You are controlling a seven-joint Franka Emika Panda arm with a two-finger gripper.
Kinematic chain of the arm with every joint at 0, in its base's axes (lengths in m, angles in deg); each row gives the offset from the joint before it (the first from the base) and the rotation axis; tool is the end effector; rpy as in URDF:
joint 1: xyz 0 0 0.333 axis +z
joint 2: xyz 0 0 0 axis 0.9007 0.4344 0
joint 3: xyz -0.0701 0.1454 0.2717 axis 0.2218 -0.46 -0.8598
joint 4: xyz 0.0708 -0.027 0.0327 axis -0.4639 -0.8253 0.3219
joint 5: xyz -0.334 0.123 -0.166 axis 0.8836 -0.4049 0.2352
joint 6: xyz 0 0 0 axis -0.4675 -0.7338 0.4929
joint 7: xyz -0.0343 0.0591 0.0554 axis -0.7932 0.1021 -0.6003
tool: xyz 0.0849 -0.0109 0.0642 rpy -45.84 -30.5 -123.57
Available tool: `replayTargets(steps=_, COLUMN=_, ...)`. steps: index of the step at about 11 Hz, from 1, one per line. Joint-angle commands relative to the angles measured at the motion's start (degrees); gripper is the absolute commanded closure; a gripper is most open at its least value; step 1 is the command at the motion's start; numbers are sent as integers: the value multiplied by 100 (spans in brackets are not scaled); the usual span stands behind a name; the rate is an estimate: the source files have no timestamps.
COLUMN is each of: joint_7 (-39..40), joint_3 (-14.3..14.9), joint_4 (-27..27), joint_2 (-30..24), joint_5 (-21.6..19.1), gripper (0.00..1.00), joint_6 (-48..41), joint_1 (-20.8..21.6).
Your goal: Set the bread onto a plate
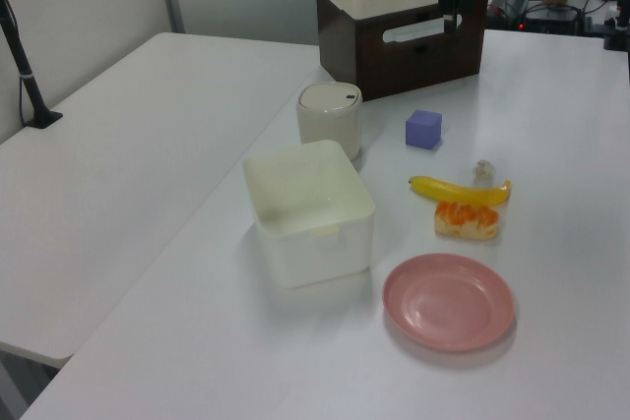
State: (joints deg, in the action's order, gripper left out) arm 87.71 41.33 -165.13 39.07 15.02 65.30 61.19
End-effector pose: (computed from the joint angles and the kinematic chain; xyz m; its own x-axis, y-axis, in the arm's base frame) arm 0.5999 -0.0611 0.5825 0.9944 -0.1050 -0.0097 -0.1041 -0.9918 0.0736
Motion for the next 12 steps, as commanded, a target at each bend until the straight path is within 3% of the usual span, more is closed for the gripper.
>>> replayTargets(steps=1, joint_7=-53, joint_3=-14, joint_4=-81, joint_2=-11, joint_5=-64, gripper=0, joint_6=70, joint_1=43)
replayTargets(steps=12, joint_7=95, joint_3=-23, joint_4=-160, joint_2=-27, joint_5=-116, gripper=0, joint_6=-17, joint_1=26)
